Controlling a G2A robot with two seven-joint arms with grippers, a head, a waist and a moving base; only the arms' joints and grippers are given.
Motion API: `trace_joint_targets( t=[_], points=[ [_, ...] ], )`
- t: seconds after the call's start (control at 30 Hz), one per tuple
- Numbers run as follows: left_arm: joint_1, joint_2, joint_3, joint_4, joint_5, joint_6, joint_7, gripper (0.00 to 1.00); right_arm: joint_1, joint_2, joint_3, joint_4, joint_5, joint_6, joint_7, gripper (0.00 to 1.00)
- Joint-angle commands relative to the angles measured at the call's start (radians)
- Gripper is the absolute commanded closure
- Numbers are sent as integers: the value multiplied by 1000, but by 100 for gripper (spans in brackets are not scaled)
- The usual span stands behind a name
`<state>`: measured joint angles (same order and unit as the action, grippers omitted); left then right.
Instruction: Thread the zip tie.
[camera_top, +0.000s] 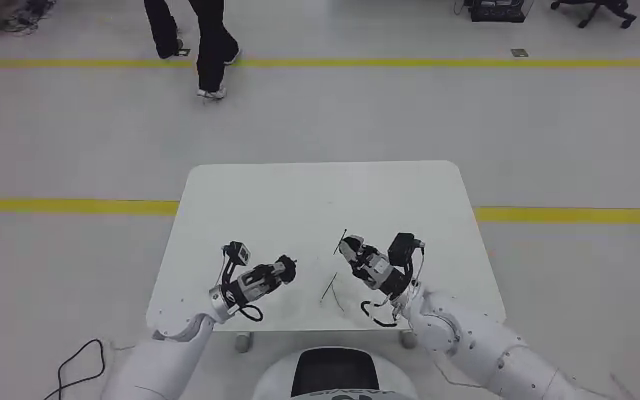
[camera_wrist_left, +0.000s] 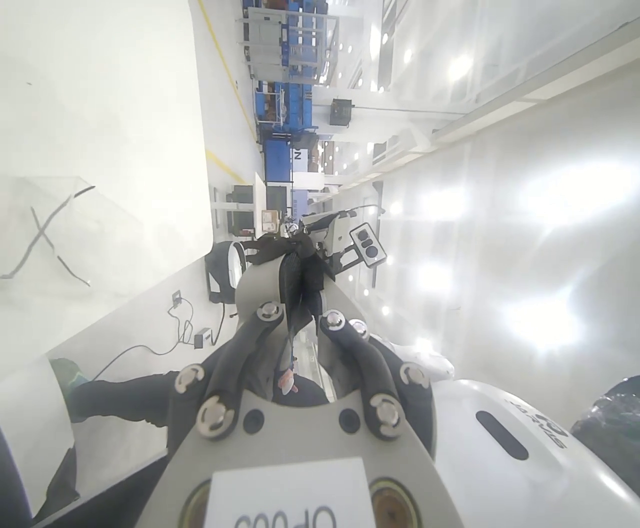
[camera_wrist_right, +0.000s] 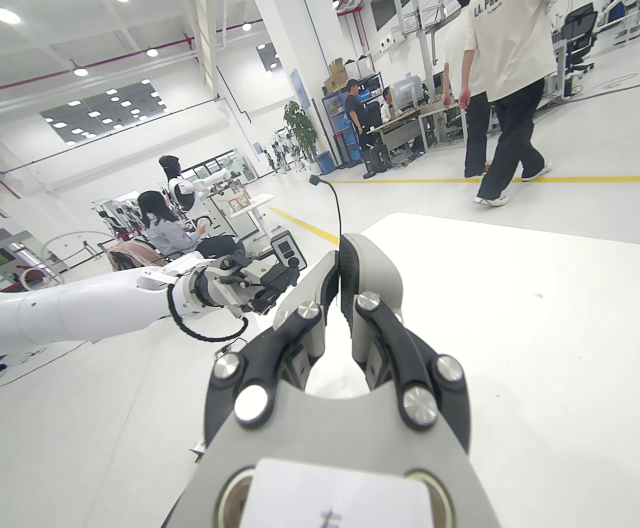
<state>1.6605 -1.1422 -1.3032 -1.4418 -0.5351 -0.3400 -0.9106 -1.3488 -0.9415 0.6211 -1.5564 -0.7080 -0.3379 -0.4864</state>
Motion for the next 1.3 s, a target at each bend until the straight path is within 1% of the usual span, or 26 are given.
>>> trace_joint_targets(
  t=[0.0,0.13,0.3,0.57,0.6,0.63,0.9,0.93,1.0,1.07,1.13,1.2,1.27],
  points=[
    [10,-4,12,-12,-10,0,2,100,-9,-6,-5,-14,14,-2,-32,100],
    [31,-20,20,-33,5,0,19,100,6,-12,-42,0,18,-2,-93,100],
    [49,-50,18,-45,14,0,26,100,56,-23,-113,53,55,-2,-141,100],
    [61,-96,-8,-34,39,0,-2,100,143,-48,-241,128,136,-2,-180,100],
    [61,-101,-13,-33,44,0,-1,100,151,-50,-250,133,134,-2,-187,100],
    [57,-105,-27,-41,85,0,22,100,151,-50,-250,133,134,-2,-187,100],
    [57,-105,-27,-41,85,0,22,100,151,-50,-250,133,134,-2,-187,100],
    [54,-104,-23,-42,100,2,36,100,151,-50,-250,133,134,-2,-187,100],
    [54,-105,-10,-49,94,0,43,100,145,-52,-242,127,132,4,-170,100],
    [53,-105,-6,-56,136,0,57,100,136,-58,-232,129,137,-2,-153,100],
    [56,-107,-4,-63,155,0,72,100,130,-64,-227,128,148,-2,-145,100],
    [59,-109,-4,-70,208,0,103,100,125,-70,-225,131,164,-2,-139,100],
    [61,-113,-3,-75,239,0,126,100,123,-76,-224,135,175,-2,-134,100]
  ],
)
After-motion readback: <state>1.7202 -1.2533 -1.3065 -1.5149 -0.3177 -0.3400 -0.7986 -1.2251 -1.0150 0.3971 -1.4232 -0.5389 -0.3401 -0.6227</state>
